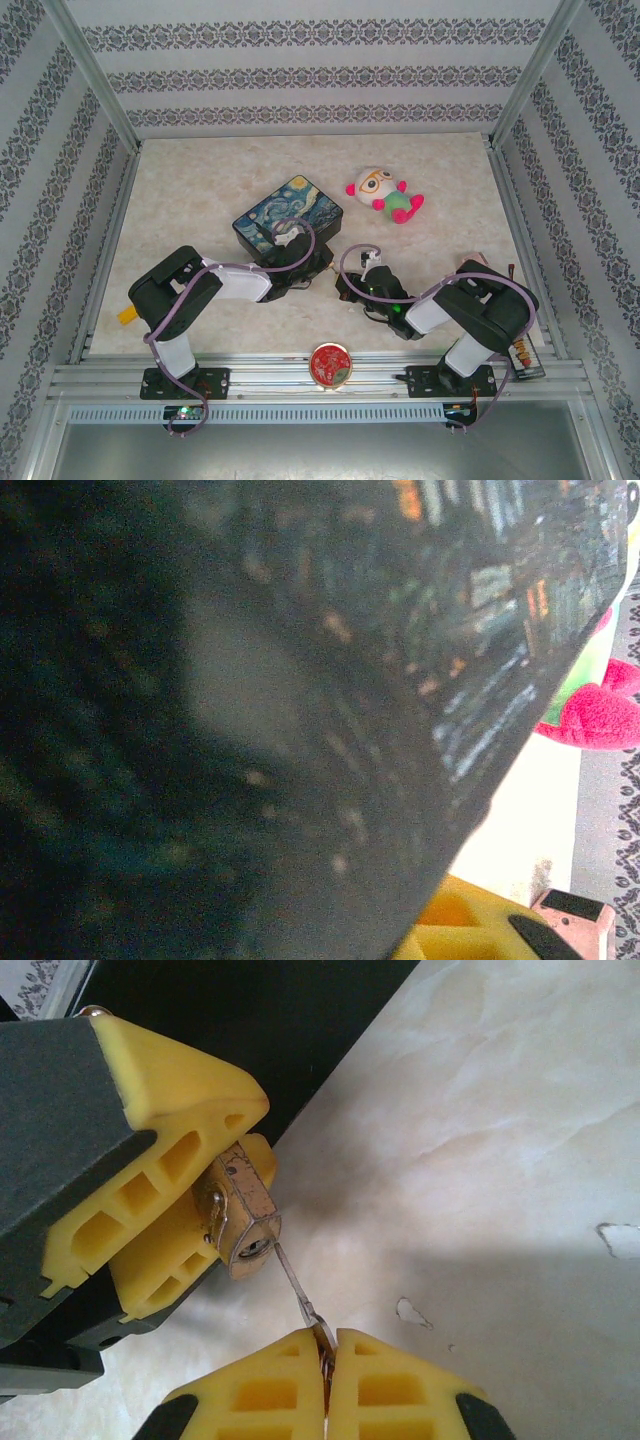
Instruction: Unlock the padlock with the key
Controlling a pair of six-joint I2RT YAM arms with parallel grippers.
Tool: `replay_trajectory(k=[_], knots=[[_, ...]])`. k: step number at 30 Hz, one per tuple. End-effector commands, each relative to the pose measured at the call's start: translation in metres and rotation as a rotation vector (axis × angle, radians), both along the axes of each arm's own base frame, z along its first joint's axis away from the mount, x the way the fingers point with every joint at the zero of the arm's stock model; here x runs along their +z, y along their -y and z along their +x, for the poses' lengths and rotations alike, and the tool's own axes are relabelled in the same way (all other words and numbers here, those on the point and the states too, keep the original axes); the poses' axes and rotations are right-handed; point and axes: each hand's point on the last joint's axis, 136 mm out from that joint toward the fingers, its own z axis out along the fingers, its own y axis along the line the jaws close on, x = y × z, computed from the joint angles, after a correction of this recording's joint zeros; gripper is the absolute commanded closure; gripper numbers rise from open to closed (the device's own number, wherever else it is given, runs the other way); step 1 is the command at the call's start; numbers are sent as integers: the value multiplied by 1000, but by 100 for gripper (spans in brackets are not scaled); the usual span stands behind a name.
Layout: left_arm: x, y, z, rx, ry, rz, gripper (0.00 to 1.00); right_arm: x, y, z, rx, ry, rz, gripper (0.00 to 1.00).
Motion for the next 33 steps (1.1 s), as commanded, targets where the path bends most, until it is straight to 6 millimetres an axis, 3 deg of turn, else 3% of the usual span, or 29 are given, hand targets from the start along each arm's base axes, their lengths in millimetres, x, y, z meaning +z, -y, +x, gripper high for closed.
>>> replay_trajectory(k=[1,23,33], knots=[[-26,5,-17,-9,-149,-88,80,12,4,6,-32,36,31,100],[-28,9,-17,-19,-157,-107,80,17,-10,9,10,37,55,100],[-28,9,-18,-23,-157,-106,79,17,-5,11,1,29,64,100]])
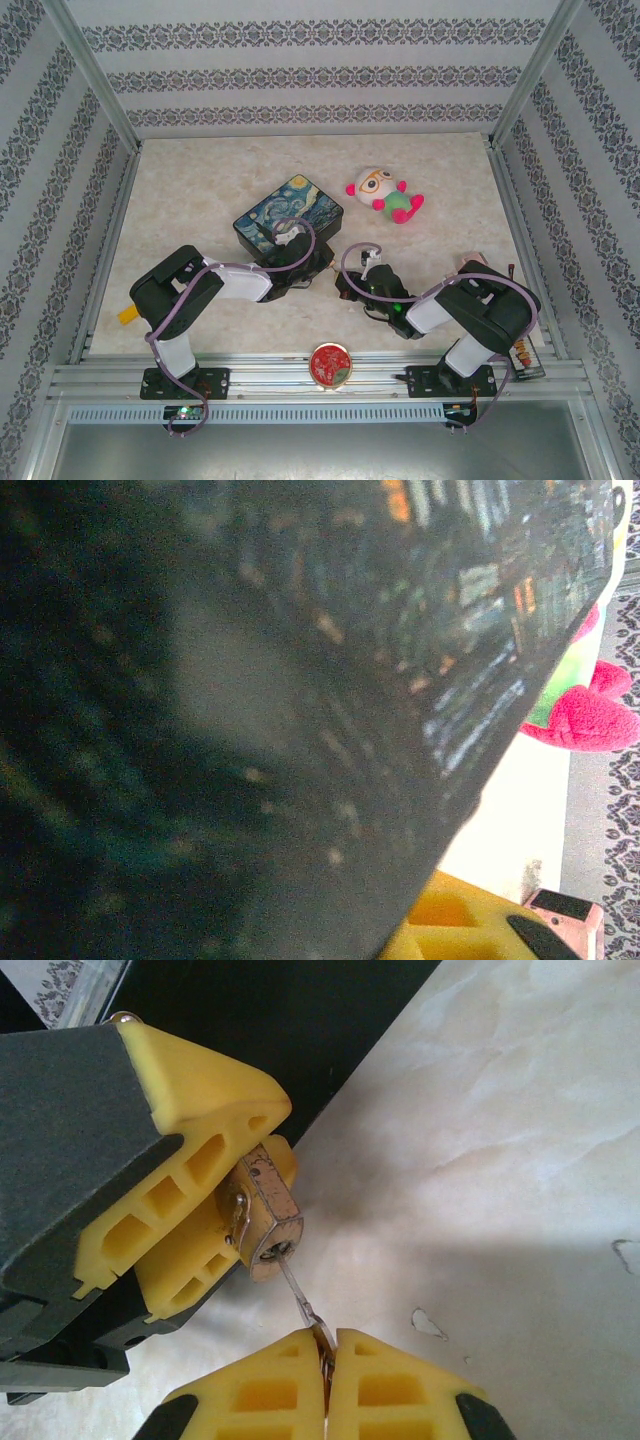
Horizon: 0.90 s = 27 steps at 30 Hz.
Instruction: Unlock the padlock with the key
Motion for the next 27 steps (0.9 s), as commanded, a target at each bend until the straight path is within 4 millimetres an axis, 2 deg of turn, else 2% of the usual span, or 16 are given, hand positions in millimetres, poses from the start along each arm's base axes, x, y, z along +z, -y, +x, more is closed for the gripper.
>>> replay_trajectory(k=[1,27], knots=[[-30,7,-22,-25,-166,-89,79,13,-4,10,-5,25,50,100],[-26,10,-24,-48,-161,-107,80,37,-4,23,94,-23,206,100]])
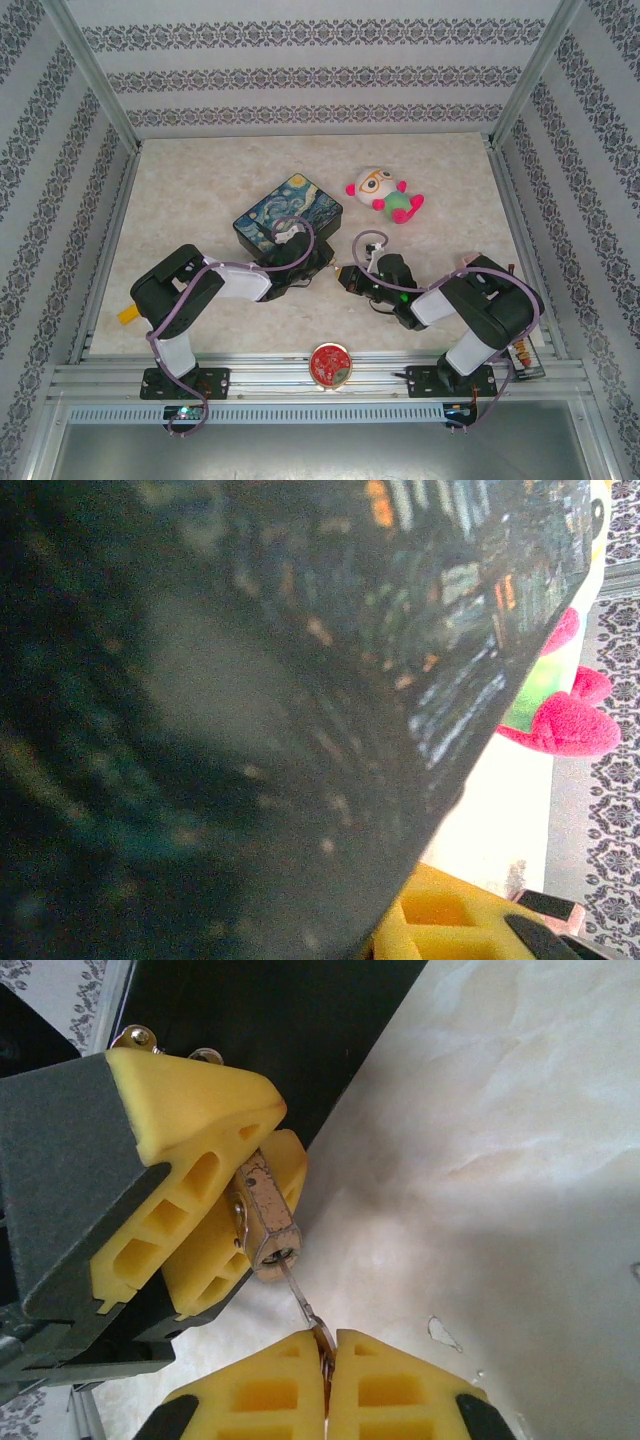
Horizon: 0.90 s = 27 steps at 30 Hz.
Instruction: Unlock the padlock with the key
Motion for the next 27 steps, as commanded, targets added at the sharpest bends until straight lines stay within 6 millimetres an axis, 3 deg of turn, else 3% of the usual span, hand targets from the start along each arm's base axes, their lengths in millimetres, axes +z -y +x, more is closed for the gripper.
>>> replay_trajectory(k=[1,13,27], knots=[[-28,8,-28,-50,-174,-79,80,30,-8,17,12,76,83,100],[-27,8,-27,-47,-170,-79,80,26,-14,18,45,40,122,100],[-28,5,-29,-37,-168,-82,80,22,-7,28,-11,-3,193,100]])
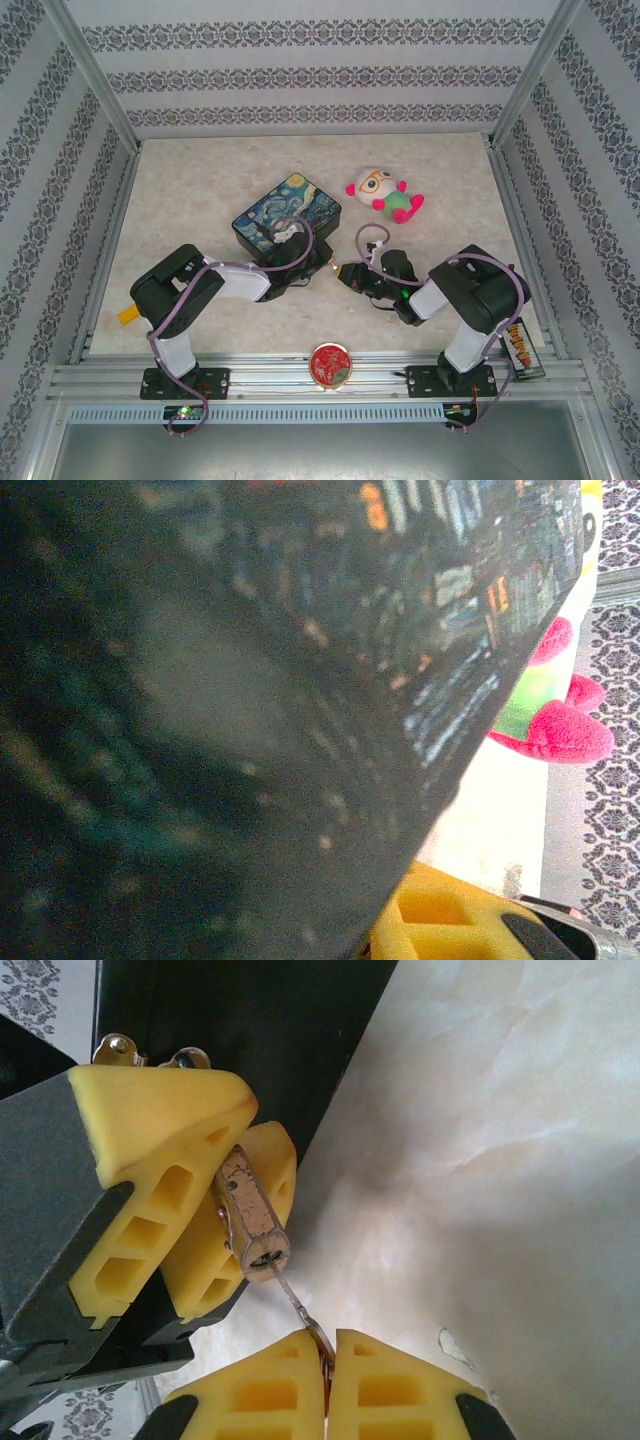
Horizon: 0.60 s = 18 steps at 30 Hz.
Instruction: Unlock the padlock with the key
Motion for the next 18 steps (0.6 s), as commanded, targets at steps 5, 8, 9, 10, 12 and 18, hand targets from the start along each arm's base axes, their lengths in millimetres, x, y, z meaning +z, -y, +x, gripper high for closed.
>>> replay_trajectory(k=[5,8,9,10,12,18], knots=[[-28,8,-31,-48,-177,-79,80,26,-4,27,-64,71,138,100],[-28,7,-31,-47,-176,-79,80,24,-6,30,-65,50,169,100],[-28,7,-32,-46,-177,-78,80,23,-7,29,-60,51,165,100],[-29,6,-32,-46,-178,-77,80,23,-7,29,-57,55,162,100],[-30,5,-32,-43,-178,-74,79,24,-6,29,-63,62,159,100],[-33,6,-31,-44,-182,-75,67,27,-4,28,-58,62,167,100]])
